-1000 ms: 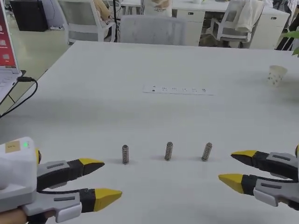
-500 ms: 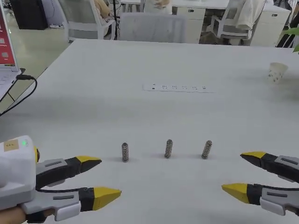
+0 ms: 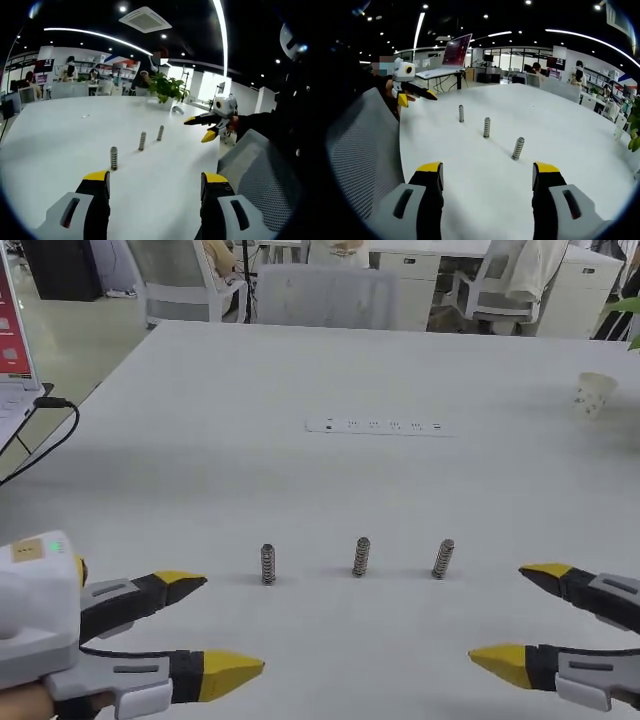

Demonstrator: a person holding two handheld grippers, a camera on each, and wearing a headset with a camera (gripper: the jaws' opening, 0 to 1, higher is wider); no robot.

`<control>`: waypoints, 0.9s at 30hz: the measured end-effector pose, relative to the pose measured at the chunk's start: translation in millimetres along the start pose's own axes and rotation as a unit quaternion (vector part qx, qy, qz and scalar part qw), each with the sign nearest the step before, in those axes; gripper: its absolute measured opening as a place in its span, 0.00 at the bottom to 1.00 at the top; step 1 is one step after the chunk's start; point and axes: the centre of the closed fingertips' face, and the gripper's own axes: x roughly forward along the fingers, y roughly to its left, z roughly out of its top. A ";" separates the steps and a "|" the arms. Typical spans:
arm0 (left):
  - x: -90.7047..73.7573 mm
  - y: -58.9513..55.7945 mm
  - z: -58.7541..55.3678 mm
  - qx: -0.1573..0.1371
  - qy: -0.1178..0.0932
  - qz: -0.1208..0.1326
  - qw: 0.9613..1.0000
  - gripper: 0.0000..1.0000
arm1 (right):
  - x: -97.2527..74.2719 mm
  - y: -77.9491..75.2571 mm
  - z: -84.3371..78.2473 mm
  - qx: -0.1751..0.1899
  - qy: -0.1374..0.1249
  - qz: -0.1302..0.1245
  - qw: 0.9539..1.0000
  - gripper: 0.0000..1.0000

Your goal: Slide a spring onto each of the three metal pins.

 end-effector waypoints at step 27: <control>5.3 3.7 -4.1 -0.005 0.015 0.012 1.000 0.98 | 4.7 1.5 -9.0 0.023 0.006 0.008 1.000 0.99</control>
